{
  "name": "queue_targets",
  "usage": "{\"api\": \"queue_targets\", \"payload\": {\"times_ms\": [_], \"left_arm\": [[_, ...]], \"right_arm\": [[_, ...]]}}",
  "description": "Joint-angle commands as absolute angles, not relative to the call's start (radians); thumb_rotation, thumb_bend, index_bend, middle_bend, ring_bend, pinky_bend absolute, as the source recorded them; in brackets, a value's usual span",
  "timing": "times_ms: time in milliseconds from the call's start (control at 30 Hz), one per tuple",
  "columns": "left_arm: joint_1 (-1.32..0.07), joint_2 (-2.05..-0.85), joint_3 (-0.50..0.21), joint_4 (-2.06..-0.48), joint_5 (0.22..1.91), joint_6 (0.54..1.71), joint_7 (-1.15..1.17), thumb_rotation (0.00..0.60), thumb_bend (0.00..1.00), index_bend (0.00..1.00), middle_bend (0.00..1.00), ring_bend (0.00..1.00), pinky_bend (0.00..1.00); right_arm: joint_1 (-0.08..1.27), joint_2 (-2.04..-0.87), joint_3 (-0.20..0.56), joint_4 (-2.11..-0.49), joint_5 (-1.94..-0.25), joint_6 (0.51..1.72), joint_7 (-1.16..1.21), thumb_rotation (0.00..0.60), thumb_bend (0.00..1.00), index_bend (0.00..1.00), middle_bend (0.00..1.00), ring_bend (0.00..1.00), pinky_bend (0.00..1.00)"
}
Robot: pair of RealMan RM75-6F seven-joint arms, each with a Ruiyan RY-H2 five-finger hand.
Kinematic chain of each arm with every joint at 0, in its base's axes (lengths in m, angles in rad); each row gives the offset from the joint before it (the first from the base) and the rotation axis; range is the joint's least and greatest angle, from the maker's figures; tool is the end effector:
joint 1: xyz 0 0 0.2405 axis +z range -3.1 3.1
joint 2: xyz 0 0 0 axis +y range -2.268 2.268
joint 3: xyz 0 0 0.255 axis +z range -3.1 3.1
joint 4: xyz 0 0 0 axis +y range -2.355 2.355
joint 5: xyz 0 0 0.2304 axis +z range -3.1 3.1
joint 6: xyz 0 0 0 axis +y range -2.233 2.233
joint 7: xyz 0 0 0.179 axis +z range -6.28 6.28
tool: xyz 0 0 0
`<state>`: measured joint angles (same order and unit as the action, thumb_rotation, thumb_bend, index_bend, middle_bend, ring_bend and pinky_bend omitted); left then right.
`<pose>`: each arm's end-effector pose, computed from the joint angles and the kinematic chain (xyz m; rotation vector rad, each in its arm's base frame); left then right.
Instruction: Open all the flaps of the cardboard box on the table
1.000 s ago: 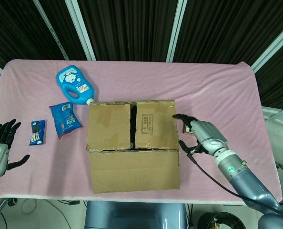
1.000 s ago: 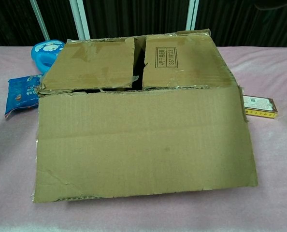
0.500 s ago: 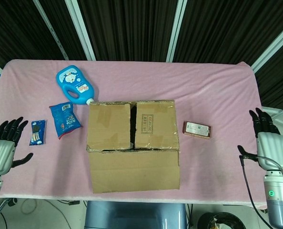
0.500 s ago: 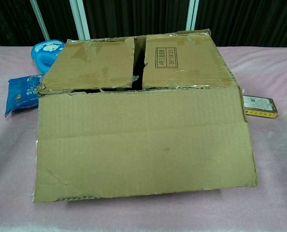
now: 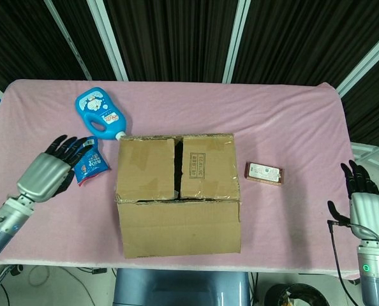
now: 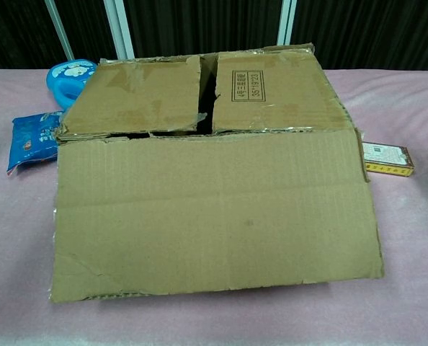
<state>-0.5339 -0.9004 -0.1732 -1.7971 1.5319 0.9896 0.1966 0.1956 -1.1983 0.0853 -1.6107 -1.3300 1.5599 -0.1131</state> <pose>-0.1786 0.3410 0.1286 -1.9574 -0.5512 -0.8127 -0.3039 -0.2571 0.1422 1.2505 -0.8176 0.9362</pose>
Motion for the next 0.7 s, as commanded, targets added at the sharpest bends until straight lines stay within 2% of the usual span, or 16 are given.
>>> {"api": "queue_targets", "payload": {"times_ms": [33, 133, 333, 500, 700], "left_arm": [[-0.706, -0.874, -0.237, -1.796, 1.529, 0.8, 0.239, 0.6, 0.79, 0.05, 0.06, 0.02, 0.15], [-0.79, -0.898, -0.257, -1.773, 1.525, 0.712, 0.245, 0.6, 0.84, 0.09, 0.1, 0.05, 0.18], [-0.958, -0.982, -0.279, -1.712, 1.534, 0.552, 0.246, 0.6, 0.85, 0.15, 0.16, 0.1, 0.21], [-1.048, -1.039, -0.277, -1.688, 1.537, 0.473, 0.239, 0.6, 0.87, 0.19, 0.21, 0.14, 0.25], [-1.108, -1.095, -0.269, -1.665, 1.539, 0.437, 0.25, 0.6, 0.87, 0.21, 0.24, 0.17, 0.27]], "right_arm": [[0.19, -1.211, 0.089, -1.59, -1.338, 1.552, -0.091, 0.6, 0.37, 0.0, 0.0, 0.0, 0.23], [0.187, -1.218, 0.094, -1.577, -1.335, 1.545, -0.071, 0.6, 0.37, 0.0, 0.0, 0.0, 0.23], [0.18, -1.227, 0.108, -1.552, -1.326, 1.532, -0.037, 0.6, 0.38, 0.0, 0.0, 0.0, 0.23], [0.177, -1.23, 0.116, -1.547, -1.324, 1.523, -0.029, 0.6, 0.38, 0.0, 0.0, 0.0, 0.23], [0.175, -1.233, 0.121, -1.545, -1.327, 1.515, -0.024, 0.6, 0.38, 0.0, 0.0, 0.0, 0.23]]}}
